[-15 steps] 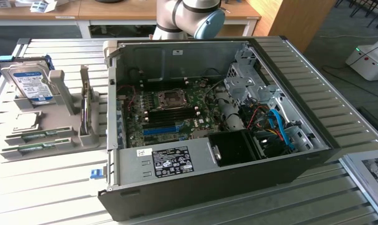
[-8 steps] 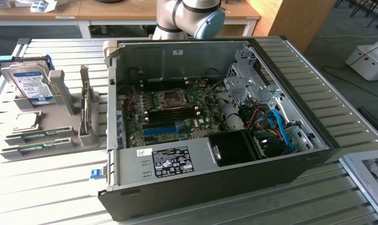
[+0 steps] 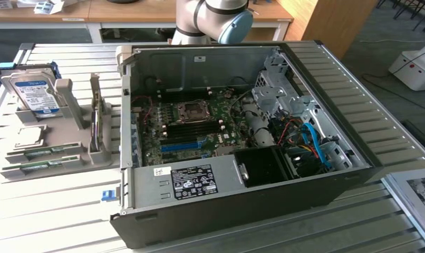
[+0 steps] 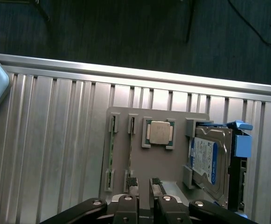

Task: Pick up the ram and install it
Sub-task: 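Pick up the ram and move it above insertion slot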

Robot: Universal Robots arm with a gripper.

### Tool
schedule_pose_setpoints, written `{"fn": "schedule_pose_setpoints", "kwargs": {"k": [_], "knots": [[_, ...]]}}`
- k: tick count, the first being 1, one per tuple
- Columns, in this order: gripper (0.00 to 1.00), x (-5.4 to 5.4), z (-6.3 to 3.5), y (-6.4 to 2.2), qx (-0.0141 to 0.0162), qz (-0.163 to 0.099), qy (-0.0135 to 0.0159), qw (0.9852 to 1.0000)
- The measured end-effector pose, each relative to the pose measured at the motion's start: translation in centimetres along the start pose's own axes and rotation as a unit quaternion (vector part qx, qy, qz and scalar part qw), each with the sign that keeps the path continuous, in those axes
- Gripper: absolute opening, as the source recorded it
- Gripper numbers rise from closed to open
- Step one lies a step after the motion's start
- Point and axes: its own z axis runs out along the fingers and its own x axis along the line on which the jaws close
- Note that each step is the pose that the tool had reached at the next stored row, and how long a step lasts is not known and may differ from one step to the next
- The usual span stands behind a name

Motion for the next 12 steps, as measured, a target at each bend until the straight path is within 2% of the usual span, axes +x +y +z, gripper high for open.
{"fn": "schedule_pose_setpoints", "kwargs": {"k": [5, 12], "knots": [[0.24, -0.01, 0.01, 0.04, 0.0032, -0.001, 0.0003, 1.0000], [0.24, -0.01, 0.00, 0.04, 0.0033, -0.001, 0.0003, 1.0000]]}}
